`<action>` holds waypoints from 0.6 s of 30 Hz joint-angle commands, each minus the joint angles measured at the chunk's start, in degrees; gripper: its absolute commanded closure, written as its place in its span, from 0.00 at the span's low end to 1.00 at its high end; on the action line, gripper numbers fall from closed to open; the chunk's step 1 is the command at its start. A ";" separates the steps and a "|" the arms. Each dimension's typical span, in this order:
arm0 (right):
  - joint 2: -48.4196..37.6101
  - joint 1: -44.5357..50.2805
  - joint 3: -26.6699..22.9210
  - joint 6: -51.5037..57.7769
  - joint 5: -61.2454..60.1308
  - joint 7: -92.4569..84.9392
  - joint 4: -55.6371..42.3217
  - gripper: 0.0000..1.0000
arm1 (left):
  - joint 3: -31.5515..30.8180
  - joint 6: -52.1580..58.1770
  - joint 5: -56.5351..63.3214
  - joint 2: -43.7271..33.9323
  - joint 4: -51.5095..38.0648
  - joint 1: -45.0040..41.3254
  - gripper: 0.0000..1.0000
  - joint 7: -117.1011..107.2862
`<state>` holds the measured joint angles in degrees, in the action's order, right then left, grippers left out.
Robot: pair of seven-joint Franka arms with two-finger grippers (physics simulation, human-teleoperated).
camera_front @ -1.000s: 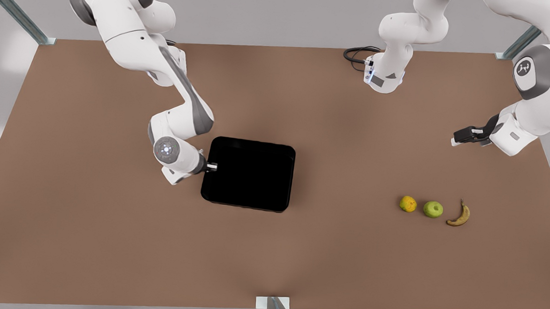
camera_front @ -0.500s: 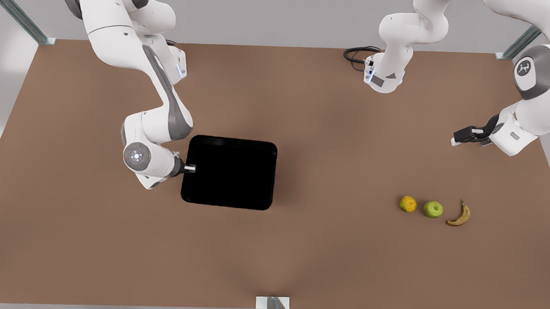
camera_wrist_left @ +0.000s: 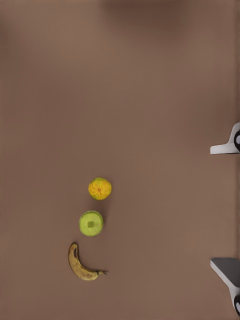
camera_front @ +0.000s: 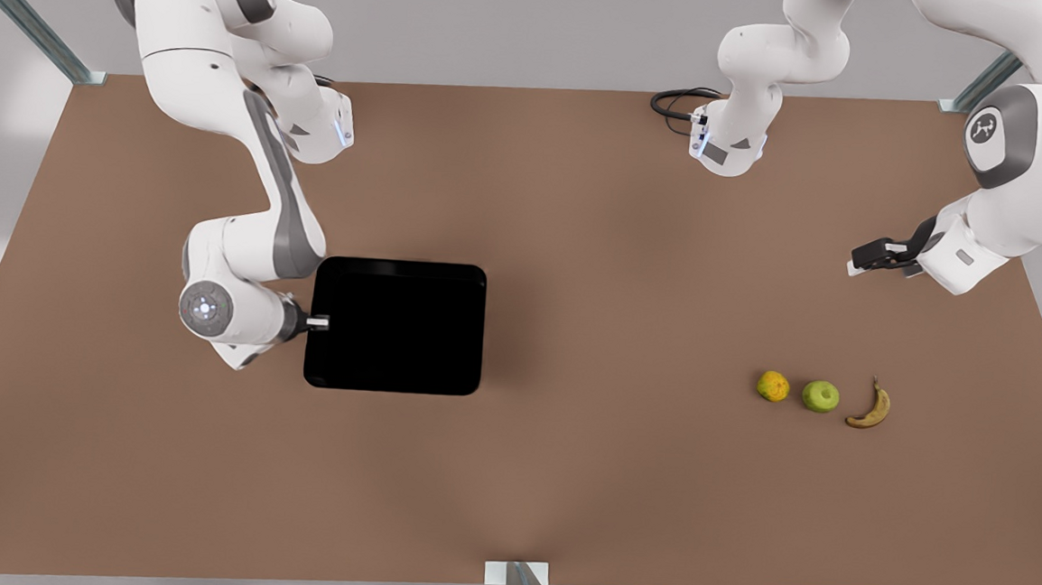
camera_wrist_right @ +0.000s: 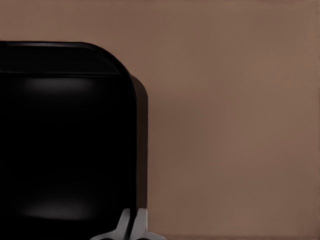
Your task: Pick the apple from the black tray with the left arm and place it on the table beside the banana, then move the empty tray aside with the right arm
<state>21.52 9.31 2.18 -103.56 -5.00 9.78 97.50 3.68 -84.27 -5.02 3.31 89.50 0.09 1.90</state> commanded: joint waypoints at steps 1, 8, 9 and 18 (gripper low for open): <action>0.01 0.00 -0.51 1.34 1.31 -10.74 -0.03 0.90 | 0.01 -0.01 0.10 -0.06 -0.03 0.27 0.00 0.04; -0.08 0.00 -3.14 3.45 2.28 -13.64 -1.26 0.90 | 0.01 -0.10 0.10 -0.06 -0.03 0.27 0.00 0.04; -0.08 0.00 -3.32 3.45 3.77 -13.91 -1.43 0.90 | 0.01 -0.10 0.10 -0.06 -0.03 0.27 0.00 0.04; 3.87 0.35 -4.02 0.20 3.33 -14.26 -1.35 0.90 | -2.01 -1.86 0.10 0.64 -2.48 0.27 0.00 7.07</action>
<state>25.02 9.69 -1.85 -101.90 -2.12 0.71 96.14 1.88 -85.09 -5.07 3.88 87.91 1.30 2.67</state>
